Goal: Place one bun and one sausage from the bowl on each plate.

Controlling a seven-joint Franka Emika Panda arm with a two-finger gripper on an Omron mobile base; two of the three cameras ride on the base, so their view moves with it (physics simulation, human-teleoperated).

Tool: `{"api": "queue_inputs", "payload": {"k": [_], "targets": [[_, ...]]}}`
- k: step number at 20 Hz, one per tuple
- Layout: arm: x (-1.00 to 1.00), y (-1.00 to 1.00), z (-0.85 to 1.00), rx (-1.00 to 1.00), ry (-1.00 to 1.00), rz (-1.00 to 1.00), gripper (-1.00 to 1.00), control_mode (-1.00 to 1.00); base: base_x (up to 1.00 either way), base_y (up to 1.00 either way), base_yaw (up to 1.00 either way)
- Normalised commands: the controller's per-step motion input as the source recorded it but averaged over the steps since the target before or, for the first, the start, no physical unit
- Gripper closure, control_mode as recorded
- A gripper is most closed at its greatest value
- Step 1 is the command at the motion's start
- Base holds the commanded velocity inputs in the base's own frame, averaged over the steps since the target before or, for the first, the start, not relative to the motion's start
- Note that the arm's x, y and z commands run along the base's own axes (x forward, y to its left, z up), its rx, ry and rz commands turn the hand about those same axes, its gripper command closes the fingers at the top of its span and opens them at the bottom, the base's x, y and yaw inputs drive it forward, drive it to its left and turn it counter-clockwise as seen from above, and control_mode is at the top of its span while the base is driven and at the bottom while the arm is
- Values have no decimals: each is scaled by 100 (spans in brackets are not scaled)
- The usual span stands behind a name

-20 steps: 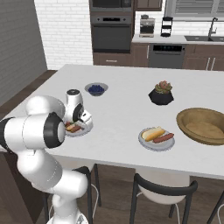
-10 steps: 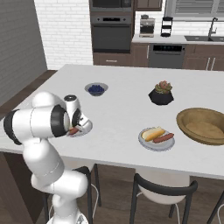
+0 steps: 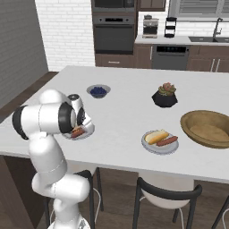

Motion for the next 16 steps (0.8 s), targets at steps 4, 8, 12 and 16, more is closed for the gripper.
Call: {"api": "queue_inputs", "payload": {"k": [4, 8, 12, 16], "targets": [[-77, -51, 94, 9, 0, -5, -100, -100, 0, 0, 0], [-92, -48, 100, 12, 4, -4, -100, -100, 0, 0, 0], [-92, -31, 100, 7, 20, -4, -100, -100, 0, 0, 0], [-89, -25, 100, 1, 34, -4, -100, -100, 0, 0, 0]]}}
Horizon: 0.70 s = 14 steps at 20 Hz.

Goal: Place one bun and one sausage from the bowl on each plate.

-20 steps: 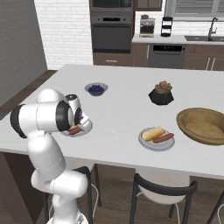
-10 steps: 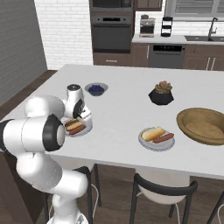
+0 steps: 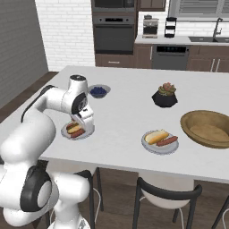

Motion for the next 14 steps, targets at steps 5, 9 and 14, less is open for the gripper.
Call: {"api": "queue_inputs", "payload": {"k": [5, 9, 14], "targets": [[-76, -30, 70, 0, 40, -2, -100, -100, 0, 0, 0], [-77, -59, 10, -2, 23, -2, -100, -100, 0, 0, 0], [-67, -65, 0, -6, 15, -5, -100, -100, 0, 0, 0]]}}
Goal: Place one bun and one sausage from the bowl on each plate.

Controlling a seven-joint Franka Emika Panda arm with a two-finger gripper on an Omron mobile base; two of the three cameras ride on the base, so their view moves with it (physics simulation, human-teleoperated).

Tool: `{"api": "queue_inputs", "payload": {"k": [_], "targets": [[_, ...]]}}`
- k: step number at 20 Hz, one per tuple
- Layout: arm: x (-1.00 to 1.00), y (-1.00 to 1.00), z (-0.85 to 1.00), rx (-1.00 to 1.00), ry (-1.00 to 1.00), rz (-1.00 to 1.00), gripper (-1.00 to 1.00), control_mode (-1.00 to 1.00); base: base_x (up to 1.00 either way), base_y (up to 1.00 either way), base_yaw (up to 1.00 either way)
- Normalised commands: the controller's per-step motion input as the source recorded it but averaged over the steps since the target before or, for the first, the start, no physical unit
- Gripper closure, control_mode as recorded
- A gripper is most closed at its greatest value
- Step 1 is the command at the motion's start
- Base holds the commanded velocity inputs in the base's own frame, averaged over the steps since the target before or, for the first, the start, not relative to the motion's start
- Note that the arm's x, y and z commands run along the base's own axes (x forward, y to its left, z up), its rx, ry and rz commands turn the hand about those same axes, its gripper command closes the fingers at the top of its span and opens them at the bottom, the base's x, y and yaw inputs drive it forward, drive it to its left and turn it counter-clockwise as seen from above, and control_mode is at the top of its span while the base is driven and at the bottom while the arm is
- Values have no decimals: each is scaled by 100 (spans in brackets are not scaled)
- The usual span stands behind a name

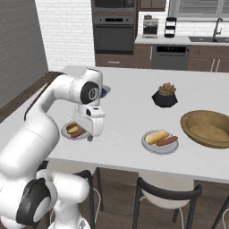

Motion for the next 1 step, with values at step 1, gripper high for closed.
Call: {"api": "queue_inputs", "payload": {"k": [1], "targets": [[-63, -68, 0, -8, 7, -6, -100, -100, 0, 0, 0]]}}
